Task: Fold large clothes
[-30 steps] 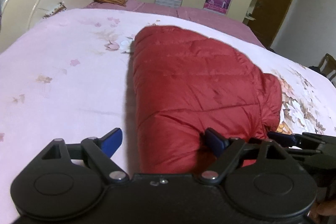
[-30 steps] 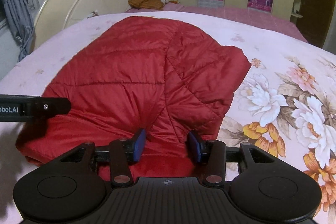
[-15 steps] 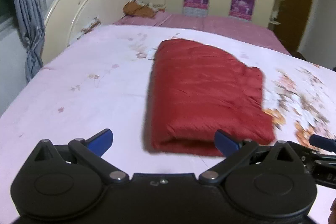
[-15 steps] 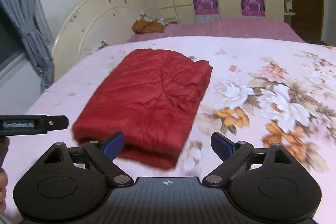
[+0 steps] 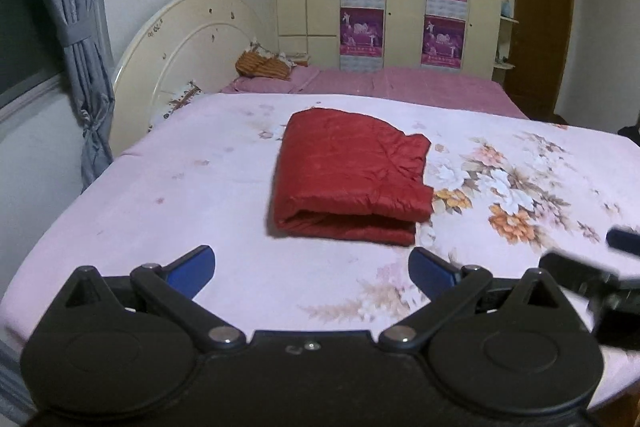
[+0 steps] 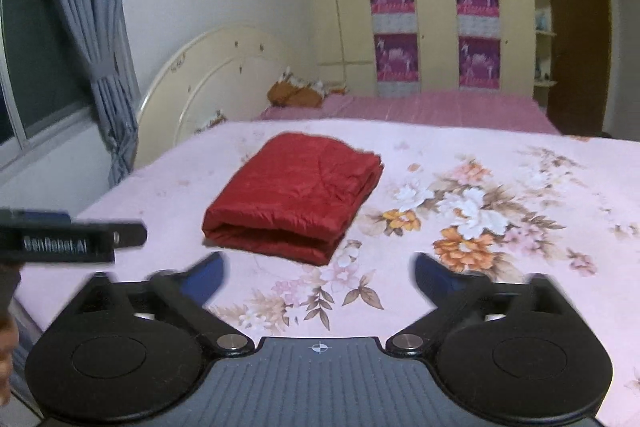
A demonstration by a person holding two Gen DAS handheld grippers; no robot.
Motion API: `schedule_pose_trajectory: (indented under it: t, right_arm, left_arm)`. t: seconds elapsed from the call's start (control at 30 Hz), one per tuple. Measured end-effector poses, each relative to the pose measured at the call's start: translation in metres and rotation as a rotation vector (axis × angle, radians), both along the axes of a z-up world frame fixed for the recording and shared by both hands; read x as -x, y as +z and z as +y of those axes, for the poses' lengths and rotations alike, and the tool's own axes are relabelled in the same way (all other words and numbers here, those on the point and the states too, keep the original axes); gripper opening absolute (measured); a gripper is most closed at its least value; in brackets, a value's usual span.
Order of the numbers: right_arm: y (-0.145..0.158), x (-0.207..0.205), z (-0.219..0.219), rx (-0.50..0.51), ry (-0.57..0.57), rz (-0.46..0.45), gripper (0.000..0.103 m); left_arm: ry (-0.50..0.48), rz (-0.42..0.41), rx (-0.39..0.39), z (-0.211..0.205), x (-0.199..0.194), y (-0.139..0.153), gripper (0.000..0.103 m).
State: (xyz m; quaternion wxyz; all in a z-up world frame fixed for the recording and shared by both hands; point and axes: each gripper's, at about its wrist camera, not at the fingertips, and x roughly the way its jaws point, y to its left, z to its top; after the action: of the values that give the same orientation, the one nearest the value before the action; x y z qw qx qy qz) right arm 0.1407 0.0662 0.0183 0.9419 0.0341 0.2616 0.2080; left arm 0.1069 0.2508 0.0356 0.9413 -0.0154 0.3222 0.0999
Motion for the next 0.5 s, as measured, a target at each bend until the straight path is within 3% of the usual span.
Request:
schedule_pose_trajectory:
  t: [0.27,0.5]
  right_arm:
    - [0.021,0.032,-0.003,-0.022,-0.029,-0.072,0.103]
    - [0.024,0.038,-0.007,-0.043,-0.026,-0.075,0.103]
  left_arm:
    - [0.029,-0.014,0.029,0.003,0.03,0.01,0.103]
    - [0.049,-0.028,0.013,0.0,0.039,0.015,0.103]
